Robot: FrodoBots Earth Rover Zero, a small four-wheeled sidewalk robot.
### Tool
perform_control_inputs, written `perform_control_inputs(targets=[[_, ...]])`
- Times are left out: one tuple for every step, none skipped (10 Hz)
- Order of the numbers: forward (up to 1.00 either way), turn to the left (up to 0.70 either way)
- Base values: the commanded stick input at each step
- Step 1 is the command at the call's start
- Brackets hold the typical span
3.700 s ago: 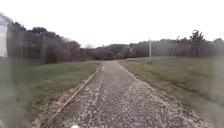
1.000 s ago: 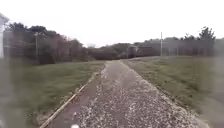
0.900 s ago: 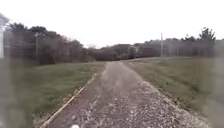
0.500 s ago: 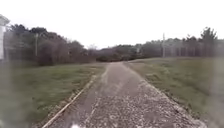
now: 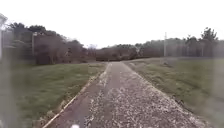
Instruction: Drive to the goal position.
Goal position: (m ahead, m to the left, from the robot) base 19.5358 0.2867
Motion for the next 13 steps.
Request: perform_control_inputs(targets=[[0.7,0.0],[0.7,-0.04],[0.7,-0.18],[0.7,-0.33],[0.7,-0.35],[0.7,-0.35],[0.7,-0.1],[0.7,-0.03],[0.7,0.0],[0.7,0.0],[0.7,0.0],[0.7,0.0],[0.7,0.0]])
